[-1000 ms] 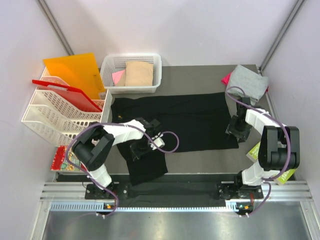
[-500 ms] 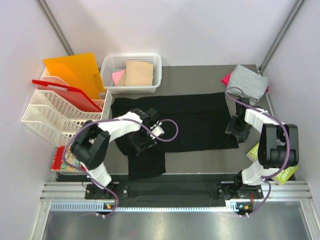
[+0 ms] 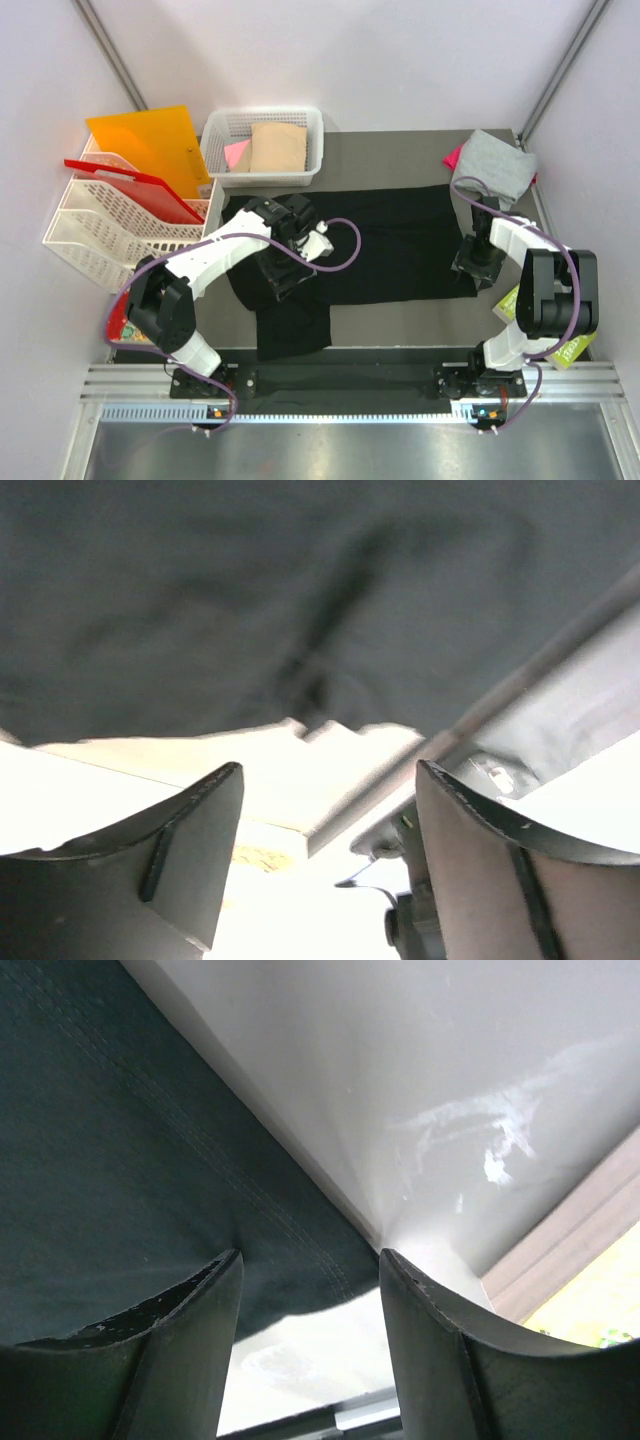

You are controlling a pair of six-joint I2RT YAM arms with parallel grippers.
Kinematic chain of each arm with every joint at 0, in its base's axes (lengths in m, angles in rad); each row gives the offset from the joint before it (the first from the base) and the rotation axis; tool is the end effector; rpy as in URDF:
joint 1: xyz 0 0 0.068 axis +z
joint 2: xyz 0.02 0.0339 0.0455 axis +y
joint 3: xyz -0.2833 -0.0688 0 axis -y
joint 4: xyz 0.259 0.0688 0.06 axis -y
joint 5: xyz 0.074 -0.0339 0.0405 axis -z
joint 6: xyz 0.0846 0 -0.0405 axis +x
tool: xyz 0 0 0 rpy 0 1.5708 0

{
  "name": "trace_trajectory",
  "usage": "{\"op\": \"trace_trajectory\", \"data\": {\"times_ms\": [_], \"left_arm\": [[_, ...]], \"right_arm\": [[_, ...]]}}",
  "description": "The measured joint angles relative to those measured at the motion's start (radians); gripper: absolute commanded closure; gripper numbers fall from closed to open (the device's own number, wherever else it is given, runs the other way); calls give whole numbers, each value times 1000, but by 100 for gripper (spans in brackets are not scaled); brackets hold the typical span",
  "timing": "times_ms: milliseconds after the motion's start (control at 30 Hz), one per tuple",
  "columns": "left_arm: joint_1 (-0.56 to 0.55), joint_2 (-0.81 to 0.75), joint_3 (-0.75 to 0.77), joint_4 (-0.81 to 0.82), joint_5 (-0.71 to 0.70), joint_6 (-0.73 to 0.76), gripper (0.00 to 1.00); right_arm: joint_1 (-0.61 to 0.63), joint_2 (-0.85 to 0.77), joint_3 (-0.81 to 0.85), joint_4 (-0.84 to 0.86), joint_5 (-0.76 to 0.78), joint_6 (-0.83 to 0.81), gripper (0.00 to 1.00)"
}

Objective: Fold and stack the t-shirts
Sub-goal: Grap the side of the flattened tshirt closest away from the robot with both arms

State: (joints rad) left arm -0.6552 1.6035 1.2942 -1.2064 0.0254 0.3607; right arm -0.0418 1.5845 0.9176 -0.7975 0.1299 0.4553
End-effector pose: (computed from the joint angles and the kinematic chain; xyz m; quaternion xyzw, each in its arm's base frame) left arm 0.2389 -0.1863 0.2166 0.4865 0.8732 -0.0166 0.0254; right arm 0.2806 -0.0227 0.1267 0.2485 0.9650 -0.0525 0.0652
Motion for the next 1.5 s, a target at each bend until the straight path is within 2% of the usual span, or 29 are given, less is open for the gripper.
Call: {"op": "trace_trajectory", "data": {"times_ms": [133,400,633,867,1033,1067,1100,1133,1167,1200,1267,1500], "left_arm": [[0,5,-48,-64,90,50,29],[-15,77,-192,-104,126,64,24],[-100,133,-220,-57,118,40,24],[-104,256,-226,41,65,-3,23],[-109,277,-226,44,26,-53,25],[-110,282,-226,43,16,-61,31],[-111,291,-224,40,5,-71,51],[-112,303,-218,37,-9,-78,67],[-112,314,-213,35,-26,-85,78],[-110,322,-208,37,-35,-74,95],[-106,326,-202,43,-41,-77,100],[-105,332,-195,43,-43,-79,100]], "right_arm": [[0,-19,0,-22,8,0,39],[0,-20,0,-36,29,0,34],[0,-20,0,-40,36,1,34],[0,-20,12,-48,38,1,33],[0,-20,21,-52,38,1,34],[0,-20,21,-53,38,1,34],[0,-20,21,-52,38,1,34],[0,-20,21,-53,38,1,34],[0,-21,21,-53,38,1,34],[0,-21,21,-53,38,1,34],[0,-24,21,-53,38,1,34],[0,-31,21,-48,38,1,34]]}}
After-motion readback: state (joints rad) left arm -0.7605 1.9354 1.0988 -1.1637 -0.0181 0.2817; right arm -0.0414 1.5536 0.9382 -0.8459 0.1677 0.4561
